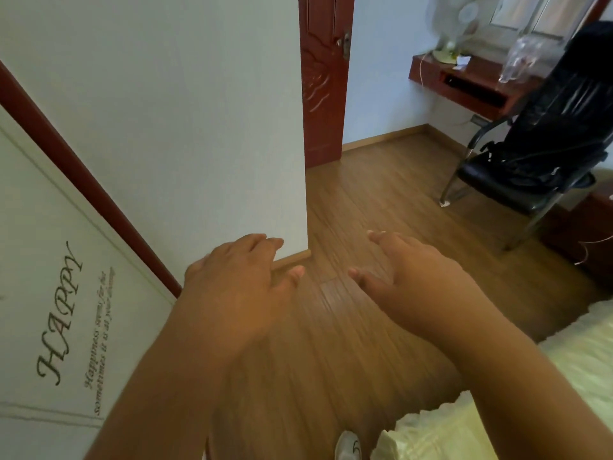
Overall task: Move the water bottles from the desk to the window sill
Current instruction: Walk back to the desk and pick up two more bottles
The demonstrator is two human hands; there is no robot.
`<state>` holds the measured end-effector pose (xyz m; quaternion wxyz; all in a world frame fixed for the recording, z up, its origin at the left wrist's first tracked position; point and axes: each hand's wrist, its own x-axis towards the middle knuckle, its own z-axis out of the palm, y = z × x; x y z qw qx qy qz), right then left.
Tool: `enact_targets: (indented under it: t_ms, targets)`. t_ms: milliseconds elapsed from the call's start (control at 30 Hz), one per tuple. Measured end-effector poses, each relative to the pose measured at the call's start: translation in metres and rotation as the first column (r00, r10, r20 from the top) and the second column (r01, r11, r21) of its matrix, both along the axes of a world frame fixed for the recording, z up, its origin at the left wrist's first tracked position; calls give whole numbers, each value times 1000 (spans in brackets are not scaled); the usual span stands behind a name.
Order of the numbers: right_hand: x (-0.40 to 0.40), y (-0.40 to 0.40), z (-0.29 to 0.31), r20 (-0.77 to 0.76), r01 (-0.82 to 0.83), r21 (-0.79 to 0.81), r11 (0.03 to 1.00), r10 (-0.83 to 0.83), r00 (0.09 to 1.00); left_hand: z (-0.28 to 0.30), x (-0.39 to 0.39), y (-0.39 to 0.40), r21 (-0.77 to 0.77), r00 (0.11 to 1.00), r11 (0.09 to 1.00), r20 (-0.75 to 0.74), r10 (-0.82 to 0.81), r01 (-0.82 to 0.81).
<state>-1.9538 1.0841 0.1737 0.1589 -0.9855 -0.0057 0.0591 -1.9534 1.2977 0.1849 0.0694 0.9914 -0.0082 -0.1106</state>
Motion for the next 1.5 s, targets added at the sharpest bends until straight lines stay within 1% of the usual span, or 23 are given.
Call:
enact_targets:
  t_ms: [133,300,433,533,733,900,1067,1233,1500]
  targets:
    - [46,-19,10,16,5,11,1000,-5,1000,10,41,-22,15,1000,1000,12,20,-20]
    - [90,-36,16,-15,-13,14,1000,13,1000,11,77,-43,18,999,999,-16,48,-48]
    - [117,-52,14,-14,-9,17,1000,9,1000,4,108,-57,28,999,999,-23,29,-28]
    - [136,-64,12,-25,22,22,1000,-22,999,2,134,-69,16,1000,1000,-1,-8,8]
    - [176,-88,5,-79,144,15,989,-142,987,-7,196,-95,-19,994,994,-2,-109,109]
    - [217,-107,0,-98,254,-5,967,-254,962,-17,264,-116,-25,974,974,-19,-227,227]
    - [268,-115,4,-101,369,-42,929,-371,923,-12,340,-131,-68,937,934,14,-350,350]
    - [316,-114,9,-92,482,-25,876,-482,871,-5,412,-139,-91,880,876,69,-470,474]
    - [367,-118,3,-94,557,-46,829,-559,824,-13,482,-153,-107,819,812,56,-571,574]
